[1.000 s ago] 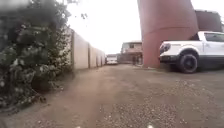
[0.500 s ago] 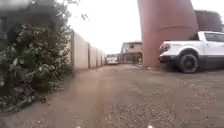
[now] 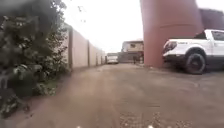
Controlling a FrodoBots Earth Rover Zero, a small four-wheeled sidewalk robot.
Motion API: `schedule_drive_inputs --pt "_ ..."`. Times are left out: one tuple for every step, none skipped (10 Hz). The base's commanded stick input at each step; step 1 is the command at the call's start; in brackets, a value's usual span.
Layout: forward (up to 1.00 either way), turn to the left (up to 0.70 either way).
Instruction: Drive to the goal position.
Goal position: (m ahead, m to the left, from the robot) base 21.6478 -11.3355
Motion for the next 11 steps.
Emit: schedule_drive_inputs --pt "1.00 -0.02" --pt "1.00 -0.20" --pt "1.00 -0.27" --pt "1.00 -0.24" --pt "1.00 -0.06" --pt "1.00 0.00" --pt "1.00 0.00" --pt "1.00 0.00" --pt "1.00 0.00" --pt "1.00 0.00" --pt "1.00 0.00"
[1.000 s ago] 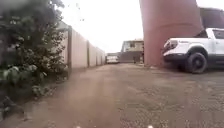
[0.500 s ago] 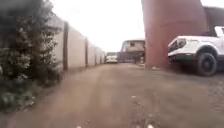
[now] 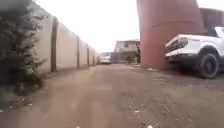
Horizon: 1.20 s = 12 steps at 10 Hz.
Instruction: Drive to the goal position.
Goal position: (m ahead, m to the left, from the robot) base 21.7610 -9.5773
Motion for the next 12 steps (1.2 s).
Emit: schedule_drive_inputs --pt "1.00 0.00" --pt "1.00 0.00" --pt "1.00 0.00" --pt "1.00 0.00" --pt "1.00 0.00" --pt "1.00 0.00" --pt "1.00 0.00" --pt "1.00 0.00" --pt "1.00 0.00" --pt "1.00 0.00" --pt "1.00 0.00" --pt "1.00 0.00"
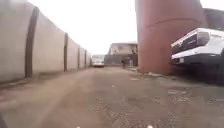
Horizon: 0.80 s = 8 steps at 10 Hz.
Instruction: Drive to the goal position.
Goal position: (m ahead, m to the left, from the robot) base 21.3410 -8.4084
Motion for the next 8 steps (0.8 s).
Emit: schedule_drive_inputs --pt "1.00 0.00" --pt "1.00 0.00" --pt "1.00 0.00" --pt "1.00 0.00" --pt "1.00 0.00" --pt "1.00 0.00" --pt "1.00 0.00" --pt "1.00 0.00"
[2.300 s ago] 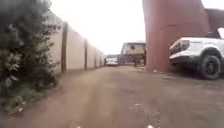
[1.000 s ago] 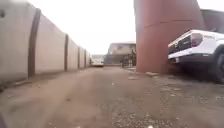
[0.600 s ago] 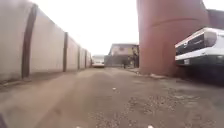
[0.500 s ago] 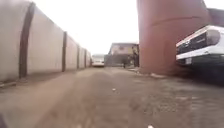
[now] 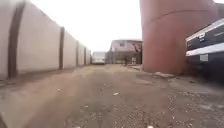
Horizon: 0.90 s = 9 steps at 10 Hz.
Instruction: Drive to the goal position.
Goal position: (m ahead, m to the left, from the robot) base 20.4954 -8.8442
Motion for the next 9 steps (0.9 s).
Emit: schedule_drive_inputs --pt "1.00 0.00" --pt "1.00 0.00" --pt "1.00 0.00" --pt "1.00 0.00" --pt "1.00 0.00" --pt "1.00 0.00" --pt "1.00 0.00" --pt "1.00 0.00" --pt "1.00 0.00"
